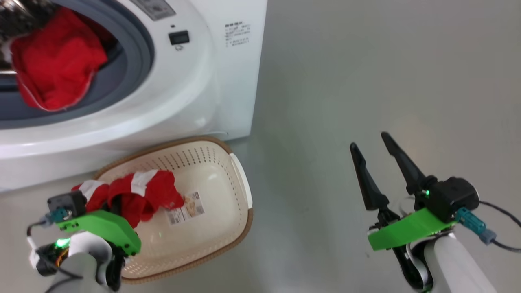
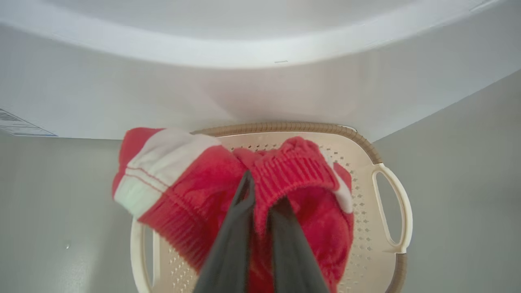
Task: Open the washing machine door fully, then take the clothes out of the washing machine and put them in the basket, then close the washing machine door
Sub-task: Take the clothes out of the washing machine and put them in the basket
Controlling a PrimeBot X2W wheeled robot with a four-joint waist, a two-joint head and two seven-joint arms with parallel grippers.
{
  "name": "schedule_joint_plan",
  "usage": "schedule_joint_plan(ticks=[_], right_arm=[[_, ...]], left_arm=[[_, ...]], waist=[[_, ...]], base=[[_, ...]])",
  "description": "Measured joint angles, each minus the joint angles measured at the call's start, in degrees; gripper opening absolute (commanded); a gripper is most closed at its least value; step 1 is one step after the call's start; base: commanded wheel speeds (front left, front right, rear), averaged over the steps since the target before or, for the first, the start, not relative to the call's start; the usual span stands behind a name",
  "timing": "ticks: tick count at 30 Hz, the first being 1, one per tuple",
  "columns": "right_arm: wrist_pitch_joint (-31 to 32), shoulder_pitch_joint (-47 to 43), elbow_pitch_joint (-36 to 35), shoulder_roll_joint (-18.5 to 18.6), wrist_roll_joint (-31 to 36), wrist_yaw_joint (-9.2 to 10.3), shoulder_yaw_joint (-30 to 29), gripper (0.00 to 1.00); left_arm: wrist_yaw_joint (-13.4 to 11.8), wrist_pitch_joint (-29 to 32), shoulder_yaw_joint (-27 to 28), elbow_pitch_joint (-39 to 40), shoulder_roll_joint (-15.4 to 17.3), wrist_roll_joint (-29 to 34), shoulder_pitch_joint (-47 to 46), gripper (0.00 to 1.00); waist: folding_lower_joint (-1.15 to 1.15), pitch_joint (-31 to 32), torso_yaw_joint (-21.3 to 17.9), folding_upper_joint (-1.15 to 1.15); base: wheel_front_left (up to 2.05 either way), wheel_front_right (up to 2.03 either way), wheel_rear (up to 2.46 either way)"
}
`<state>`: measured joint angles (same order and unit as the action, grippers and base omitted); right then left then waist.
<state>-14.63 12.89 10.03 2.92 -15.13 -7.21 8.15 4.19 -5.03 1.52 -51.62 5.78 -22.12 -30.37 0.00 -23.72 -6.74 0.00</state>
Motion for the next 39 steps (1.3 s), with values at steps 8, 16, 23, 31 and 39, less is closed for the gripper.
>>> schedule_joint_plan(ticks=[8,16,23,31,39], right_arm=[[0.0,2.88,-0.8,0.02,-2.32,0.0,1.63,1.0],[0.0,4.1,-1.16,0.02,-3.11,0.0,2.21,1.0],[0.0,5.26,-1.51,-0.02,-3.54,0.0,3.56,1.0],[0.0,5.42,-0.92,0.0,-4.2,0.0,3.35,1.0],[0.0,5.03,-0.26,0.02,-3.22,0.0,1.94,1.0]], left_arm=[[1.42,5.97,0.07,-14.1,0.73,-2.26,-7.99,0.0],[1.99,9.32,0.1,-20.17,2.35,-3.78,-12.11,0.0],[1.98,10.48,-0.05,-21.5,3.56,-3.86,-12.48,0.0],[1.99,7.17,-1.29,-22.01,3.55,-3.92,-12.41,1.0],[2.97,-1.23,-3.24,-21.05,1.7,-4.11,-11.32,1.0]], waist=[[0.0,-5.39,-1.8,0.0],[0.0,-9.53,-4.54,0.0],[0.0,-11.86,-6.59,0.0],[0.0,-11.61,-7.49,0.0],[0.0,-7.87,-6.1,0.0]], base=[[0.0,0.0,0.0],[0.0,0.0,0.0],[0.0,0.0,0.0],[0.0,0.0,0.0],[0.0,0.0,0.0]])
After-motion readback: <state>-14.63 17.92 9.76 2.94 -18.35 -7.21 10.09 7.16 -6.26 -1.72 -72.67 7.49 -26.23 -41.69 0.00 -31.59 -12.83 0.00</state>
